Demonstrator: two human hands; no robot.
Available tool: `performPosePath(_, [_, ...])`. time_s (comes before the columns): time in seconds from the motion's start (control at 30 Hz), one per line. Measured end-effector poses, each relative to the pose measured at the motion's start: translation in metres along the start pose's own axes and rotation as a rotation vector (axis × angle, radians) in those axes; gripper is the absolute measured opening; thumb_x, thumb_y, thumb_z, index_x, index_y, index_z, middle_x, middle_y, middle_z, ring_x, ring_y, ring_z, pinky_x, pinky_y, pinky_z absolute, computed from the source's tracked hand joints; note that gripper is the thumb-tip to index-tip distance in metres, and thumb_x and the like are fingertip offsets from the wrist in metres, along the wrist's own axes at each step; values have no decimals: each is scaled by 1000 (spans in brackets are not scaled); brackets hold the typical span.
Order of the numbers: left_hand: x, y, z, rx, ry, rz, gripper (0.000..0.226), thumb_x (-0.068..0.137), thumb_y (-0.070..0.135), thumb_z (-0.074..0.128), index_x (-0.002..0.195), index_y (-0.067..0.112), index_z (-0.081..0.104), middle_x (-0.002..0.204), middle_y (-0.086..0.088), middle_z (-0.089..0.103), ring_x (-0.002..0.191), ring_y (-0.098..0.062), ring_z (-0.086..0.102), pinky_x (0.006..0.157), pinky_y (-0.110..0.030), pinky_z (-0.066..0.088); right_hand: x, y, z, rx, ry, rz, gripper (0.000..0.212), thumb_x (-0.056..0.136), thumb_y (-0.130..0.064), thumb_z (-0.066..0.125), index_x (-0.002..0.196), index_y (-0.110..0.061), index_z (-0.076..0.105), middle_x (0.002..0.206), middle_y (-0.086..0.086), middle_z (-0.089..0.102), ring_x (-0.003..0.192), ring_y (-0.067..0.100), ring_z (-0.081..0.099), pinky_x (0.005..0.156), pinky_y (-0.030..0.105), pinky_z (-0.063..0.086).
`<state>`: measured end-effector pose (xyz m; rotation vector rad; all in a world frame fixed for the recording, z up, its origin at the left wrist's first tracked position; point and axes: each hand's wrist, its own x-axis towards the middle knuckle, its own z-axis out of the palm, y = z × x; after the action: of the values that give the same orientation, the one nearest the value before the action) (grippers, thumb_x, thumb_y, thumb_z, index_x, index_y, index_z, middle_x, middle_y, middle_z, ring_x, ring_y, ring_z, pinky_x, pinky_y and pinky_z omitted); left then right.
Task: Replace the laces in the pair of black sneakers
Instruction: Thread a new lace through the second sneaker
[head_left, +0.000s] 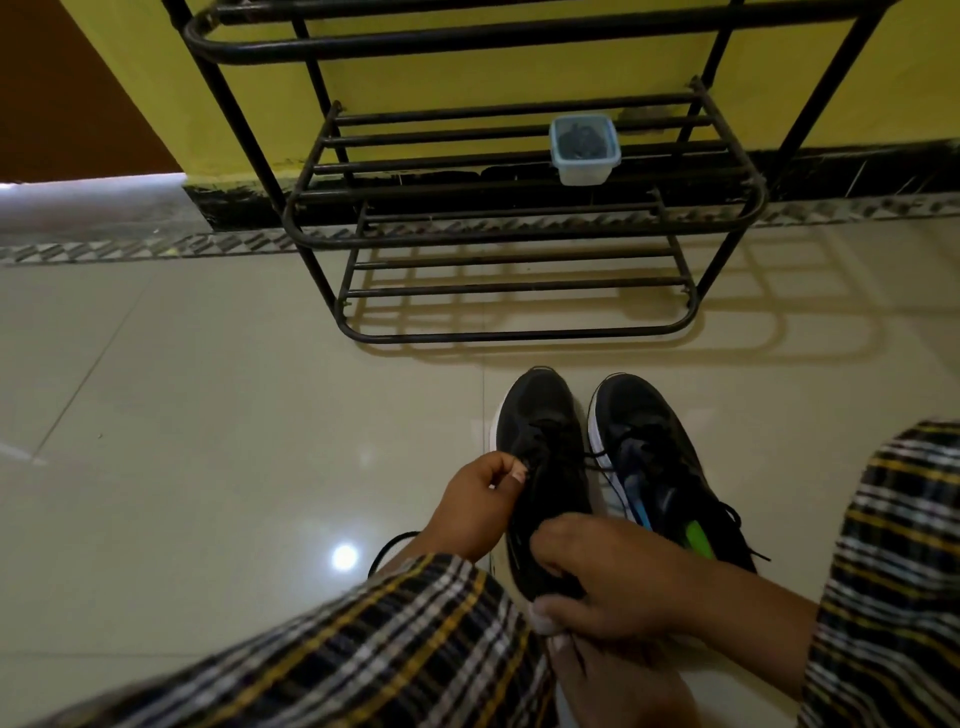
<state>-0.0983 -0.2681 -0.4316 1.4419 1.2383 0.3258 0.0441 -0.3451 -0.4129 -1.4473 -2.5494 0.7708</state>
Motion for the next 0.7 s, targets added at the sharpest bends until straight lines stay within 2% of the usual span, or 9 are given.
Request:
performPosePath(0.07, [0, -4, -2, 4, -2, -32, 20, 99, 15, 43, 83, 14, 56, 80, -8, 55, 72, -17, 48, 71, -30, 41, 2, -1, 8, -6, -87, 34, 31, 90, -46, 52, 89, -25, 30, 90, -7, 33, 79, 9, 29, 62, 13, 24])
performPosePath(0.17, [-1, -2, -7, -79, 35, -57, 23, 100, 15, 41, 83, 11, 55, 94, -18, 63, 83, -27, 56, 73, -34, 46, 6, 0, 12, -4, -79, 65, 29, 89, -41, 54, 94, -24, 31, 94, -5, 33, 82, 10, 27, 69, 20, 23])
performPosePath(0.3, [-2, 19, -17, -605, 38, -108, 23, 99, 9, 38, 79, 13, 48, 108, -12, 69, 100, -21, 65, 88, -32, 48, 7, 1, 18, -27, -124, 111, 30, 89, -30, 54, 111, -15, 40, 111, 3, 44, 94, 15, 36, 77, 24, 19])
performPosePath(0.37, [0, 25, -24, -829, 51, -94, 24, 100, 11, 33, 82, 12, 48, 99, -11, 72, 100, -22, 65, 94, -37, 47, 7, 1, 20, -28, -116, 121, 31, 90, -29, 54, 113, -14, 40, 113, 3, 45, 100, 18, 39, 77, 25, 19])
performPosePath(0.43, [2, 28, -32, -993, 102, -72, 28, 101, 11, 31, 79, 9, 48, 74, -6, 67, 87, -21, 67, 83, -33, 51, 7, 1, 20, -23, -108, 125, 31, 90, -28, 54, 113, -14, 40, 113, 3, 45, 101, 19, 39, 77, 25, 18])
performPosePath(0.5, [4, 29, -37, -1080, 184, -79, 29, 100, 10, 31, 73, 12, 41, 57, -1, 46, 57, -14, 56, 55, -22, 49, 7, 1, 21, -25, -106, 125, 31, 90, -28, 54, 114, -14, 40, 114, 3, 45, 102, 18, 39, 76, 25, 18])
performPosePath(0.53, [4, 28, -37, -1053, 223, -97, 29, 99, 9, 31, 72, 14, 39, 53, 1, 39, 45, -9, 44, 42, -17, 38, 7, 1, 22, -27, -104, 127, 31, 89, -28, 54, 114, -14, 40, 114, 3, 45, 101, 18, 38, 76, 24, 17])
performPosePath(0.6, [2, 20, -36, -739, 300, -99, 26, 99, 11, 34, 75, 15, 45, 54, 2, 39, 39, -6, 31, 38, -17, 25, 7, 1, 22, -24, -94, 130, 30, 89, -29, 54, 112, -15, 39, 113, 1, 44, 100, 16, 37, 76, 24, 17])
performPosePath(0.7, [-5, -2, -31, 111, 328, 91, 15, 97, 25, 45, 101, 18, 58, 83, 4, 63, 62, -8, 54, 60, -26, 43, 8, 0, 22, -28, -88, 136, 29, 89, -31, 54, 108, -17, 38, 111, 1, 44, 97, 16, 36, 77, 24, 18])
